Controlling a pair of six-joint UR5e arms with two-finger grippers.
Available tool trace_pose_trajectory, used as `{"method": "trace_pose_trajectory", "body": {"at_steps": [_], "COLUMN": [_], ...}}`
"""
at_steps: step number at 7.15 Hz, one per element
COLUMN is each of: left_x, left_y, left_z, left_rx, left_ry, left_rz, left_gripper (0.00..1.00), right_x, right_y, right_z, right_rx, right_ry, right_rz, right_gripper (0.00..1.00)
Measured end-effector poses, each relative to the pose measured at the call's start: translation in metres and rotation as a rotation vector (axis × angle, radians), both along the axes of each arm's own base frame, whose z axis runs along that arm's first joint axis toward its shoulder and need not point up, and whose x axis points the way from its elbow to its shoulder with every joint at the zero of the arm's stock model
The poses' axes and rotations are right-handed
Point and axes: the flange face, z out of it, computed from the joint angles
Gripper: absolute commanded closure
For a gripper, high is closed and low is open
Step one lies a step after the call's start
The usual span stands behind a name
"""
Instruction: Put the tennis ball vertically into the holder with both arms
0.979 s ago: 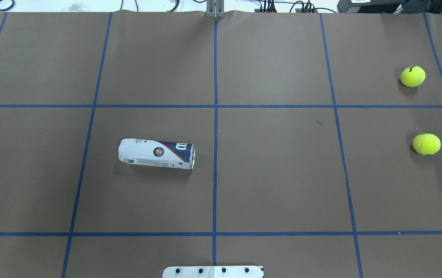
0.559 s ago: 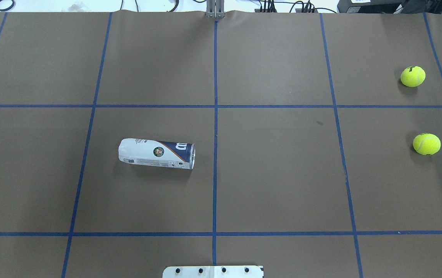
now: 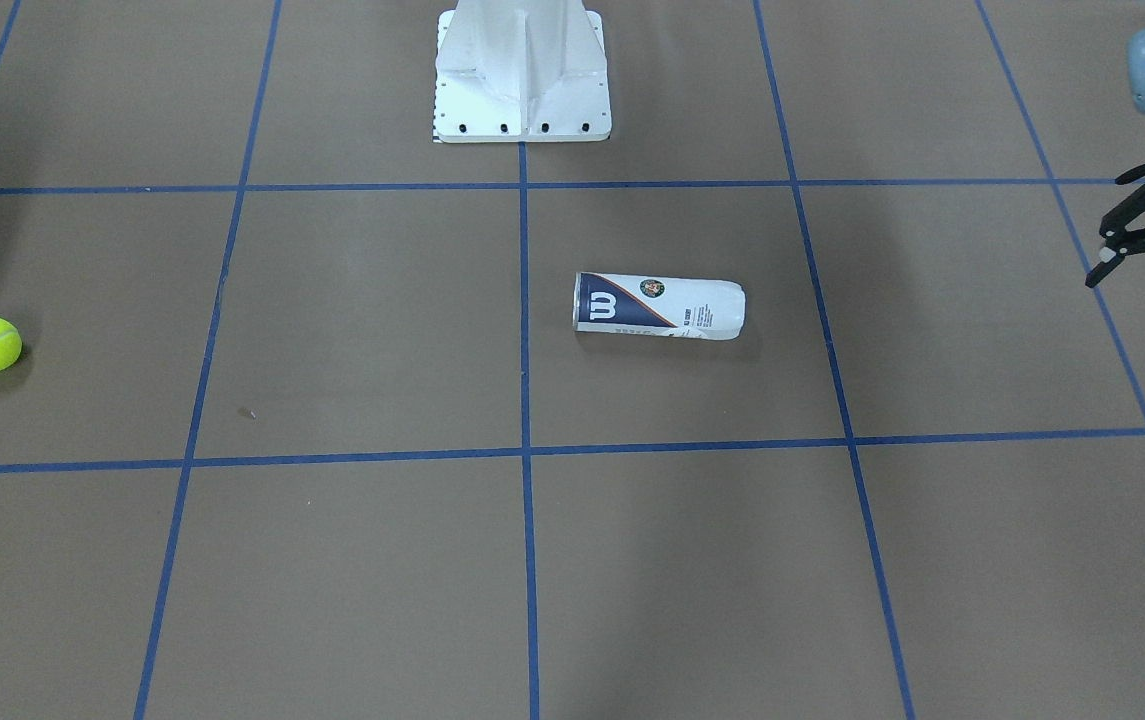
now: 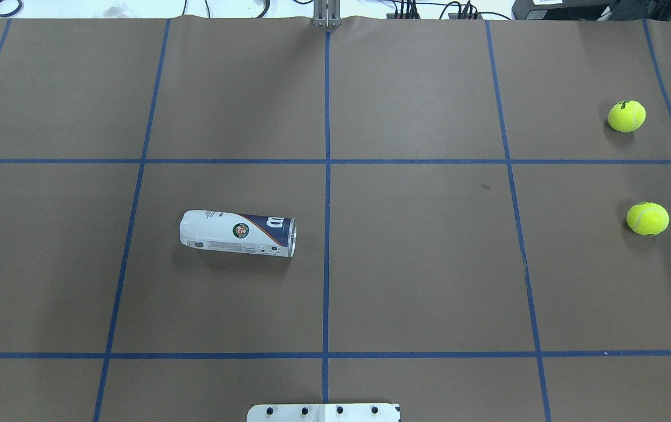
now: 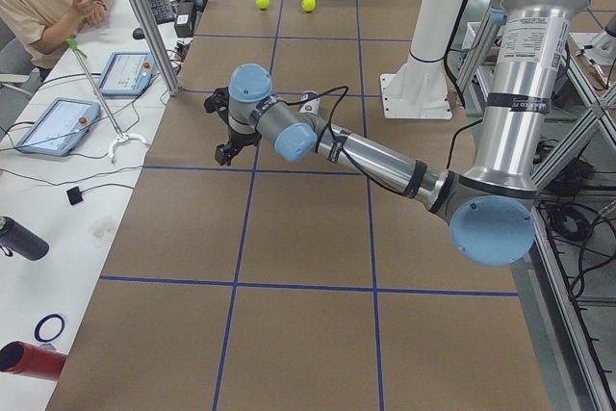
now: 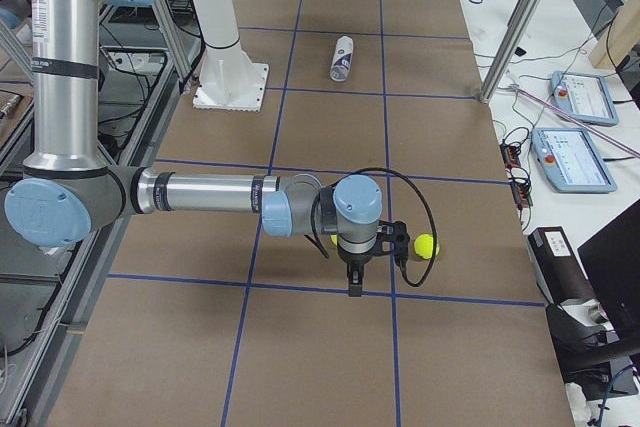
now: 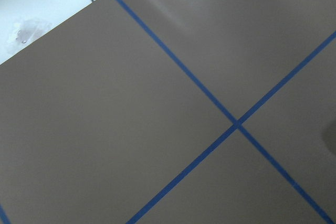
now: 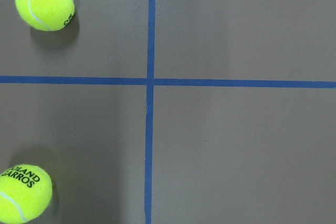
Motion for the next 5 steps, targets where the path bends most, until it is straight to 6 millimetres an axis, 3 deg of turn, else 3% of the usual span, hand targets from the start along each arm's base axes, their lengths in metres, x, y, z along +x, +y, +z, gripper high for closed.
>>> {"method": "trace_pose_trajectory", "body": {"at_steps": [2, 5], "left_x": [0.039, 0.122], "left_y": [-0.005, 0.007], "left_z": [-0.043, -0.105], "left_rx": [0.071, 0.203], "left_ry": [0.024, 0.074], "left_rz": [0.060, 0.204], "left_gripper": [0.00, 0.00], "right_x": [0.000, 0.000], "right_y": [0.001, 0.002], "right_z": [0.001, 0.004], "right_rx": [-0.002, -0.009], "right_ry": [0.000, 0.002], "right_rz": [0.000, 0.000], "right_gripper": [0.01, 0.01]}}
